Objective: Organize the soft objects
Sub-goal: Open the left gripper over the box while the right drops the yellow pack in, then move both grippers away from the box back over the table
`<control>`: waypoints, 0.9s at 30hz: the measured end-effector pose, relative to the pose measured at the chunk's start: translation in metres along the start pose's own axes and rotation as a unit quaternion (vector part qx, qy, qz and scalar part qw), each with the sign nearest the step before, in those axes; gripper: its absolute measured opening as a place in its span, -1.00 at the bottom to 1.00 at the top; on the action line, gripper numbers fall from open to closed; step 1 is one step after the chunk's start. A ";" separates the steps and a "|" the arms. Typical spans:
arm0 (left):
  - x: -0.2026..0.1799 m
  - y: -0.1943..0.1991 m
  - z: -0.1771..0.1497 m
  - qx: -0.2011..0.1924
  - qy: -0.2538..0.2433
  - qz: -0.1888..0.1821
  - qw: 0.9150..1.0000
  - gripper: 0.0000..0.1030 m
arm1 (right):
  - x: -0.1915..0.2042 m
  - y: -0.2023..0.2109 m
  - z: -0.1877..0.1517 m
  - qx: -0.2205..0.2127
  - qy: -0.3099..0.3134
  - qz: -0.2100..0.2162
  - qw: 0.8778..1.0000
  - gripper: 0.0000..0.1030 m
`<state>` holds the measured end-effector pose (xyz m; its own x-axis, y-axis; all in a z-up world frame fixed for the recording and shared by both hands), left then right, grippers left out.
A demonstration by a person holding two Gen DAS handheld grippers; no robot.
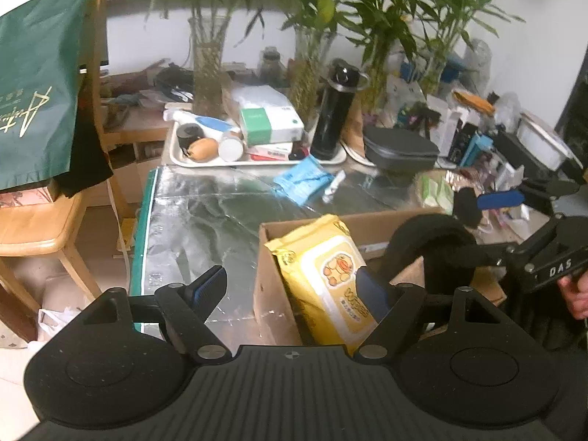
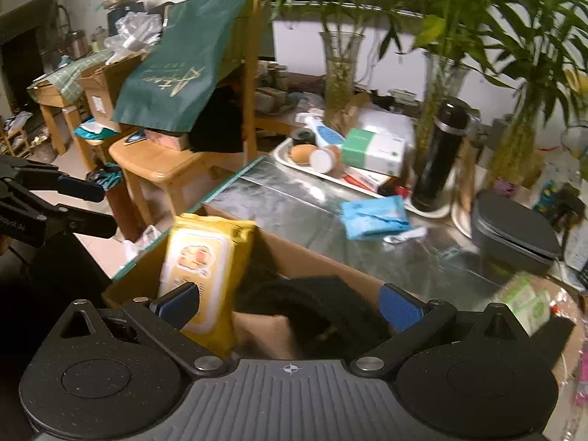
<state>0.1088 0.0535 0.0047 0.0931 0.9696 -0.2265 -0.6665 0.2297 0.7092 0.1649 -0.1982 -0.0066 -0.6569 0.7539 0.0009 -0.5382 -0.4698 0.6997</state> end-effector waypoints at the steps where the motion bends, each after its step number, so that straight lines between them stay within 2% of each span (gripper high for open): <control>1: -0.003 -0.002 0.000 0.004 -0.004 0.002 1.000 0.50 | -0.004 0.001 -0.003 0.003 -0.004 -0.004 1.000 1.00; 9: -0.014 -0.025 -0.008 0.049 -0.031 0.021 0.998 0.50 | -0.026 0.001 -0.027 0.031 -0.025 -0.035 0.999 1.00; 14: -0.016 -0.035 -0.014 0.070 -0.037 0.026 0.996 0.50 | -0.029 -0.005 -0.038 0.050 -0.017 -0.045 0.998 1.00; 19: -0.020 -0.038 -0.014 0.070 -0.040 0.027 0.996 0.50 | -0.035 -0.009 -0.043 0.054 -0.030 -0.047 0.997 1.00; 27: -0.022 -0.042 -0.007 0.045 -0.037 0.020 0.998 0.50 | -0.045 -0.008 -0.038 0.029 -0.050 -0.052 0.997 1.00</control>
<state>0.1295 0.0218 -0.0243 0.1240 0.9810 -0.1494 -0.6026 0.1941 0.7741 0.1790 -0.2458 -0.0396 -0.5414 0.8408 -0.0046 -0.5677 -0.3615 0.7396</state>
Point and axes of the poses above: each gripper's, at about its wrist camera, not at the fingertips, and y roughly against the way its jaws point, x to its left, z to its top, the point moved 2 cm from there along -y, roughly the way its jaws point, and after that the axes turned 8 degrees about y, right-handed, at the moved point
